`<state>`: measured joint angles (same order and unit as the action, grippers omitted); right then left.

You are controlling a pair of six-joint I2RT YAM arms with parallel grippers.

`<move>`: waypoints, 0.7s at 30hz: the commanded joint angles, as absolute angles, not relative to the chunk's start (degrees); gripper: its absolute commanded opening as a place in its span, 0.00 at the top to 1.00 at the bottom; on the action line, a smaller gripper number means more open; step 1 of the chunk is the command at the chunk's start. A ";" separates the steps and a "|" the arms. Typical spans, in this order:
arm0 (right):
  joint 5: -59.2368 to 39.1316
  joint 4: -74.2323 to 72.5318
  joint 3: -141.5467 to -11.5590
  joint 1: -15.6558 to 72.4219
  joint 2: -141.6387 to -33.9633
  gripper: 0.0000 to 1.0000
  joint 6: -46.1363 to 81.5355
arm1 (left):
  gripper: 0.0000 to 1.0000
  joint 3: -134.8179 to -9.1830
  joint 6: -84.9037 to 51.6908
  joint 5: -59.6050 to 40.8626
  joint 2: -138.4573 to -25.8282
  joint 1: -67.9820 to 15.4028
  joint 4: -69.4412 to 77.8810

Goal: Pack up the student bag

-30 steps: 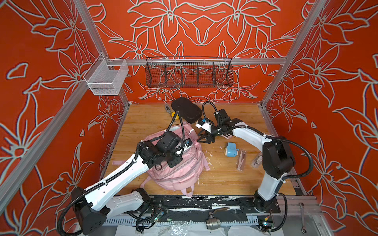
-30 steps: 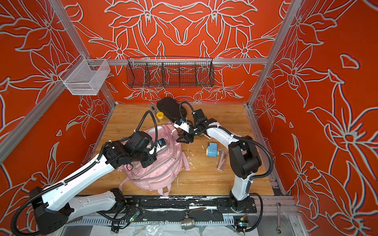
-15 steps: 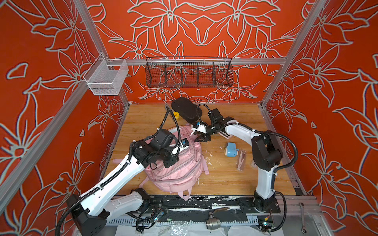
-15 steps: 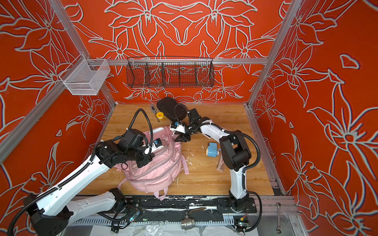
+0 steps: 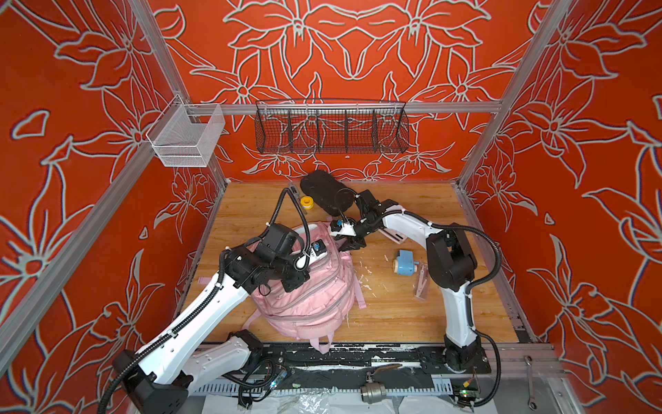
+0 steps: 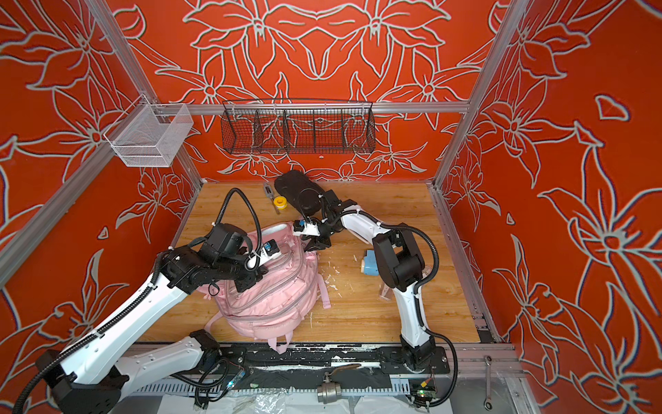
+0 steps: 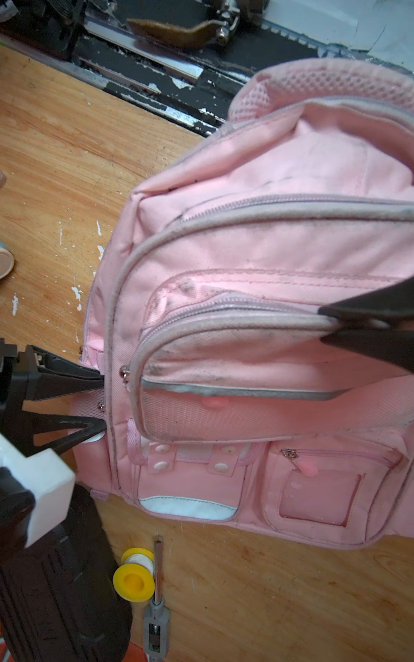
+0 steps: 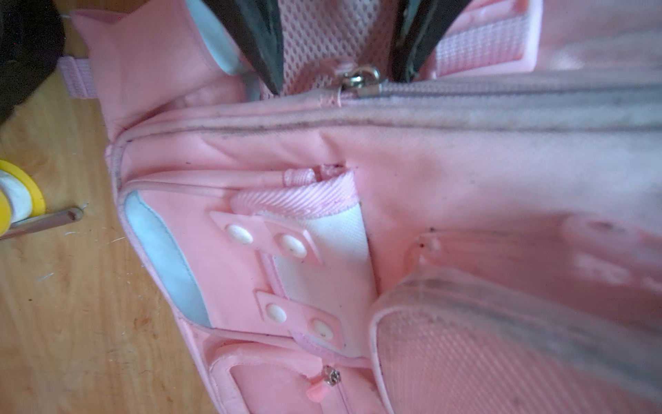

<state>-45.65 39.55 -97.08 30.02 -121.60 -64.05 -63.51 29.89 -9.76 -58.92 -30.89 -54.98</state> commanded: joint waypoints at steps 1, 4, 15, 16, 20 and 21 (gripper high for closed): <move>-46.82 44.82 -99.80 30.82 -123.81 0.53 -66.77 | 1.00 -63.87 31.42 -11.76 -57.03 -30.23 -49.90; -47.77 45.83 -100.20 30.85 -124.19 0.59 -67.05 | 1.00 -62.90 30.96 -11.61 -57.02 -29.91 -49.07; -49.98 43.94 -96.14 30.28 -121.63 0.73 -65.04 | 1.00 -61.36 30.10 -10.20 -55.02 -29.29 -48.15; -50.38 43.12 -95.34 30.07 -121.00 0.73 -64.68 | 1.00 -61.27 30.06 -10.20 -54.95 -29.18 -48.13; -51.75 41.25 -93.02 29.51 -119.68 0.76 -62.67 | 1.00 -61.02 29.88 -10.28 -54.69 -29.00 -47.99; -52.06 41.10 -92.91 29.44 -119.75 0.76 -61.96 | 1.00 -60.95 29.89 -10.28 -54.63 -28.94 -47.90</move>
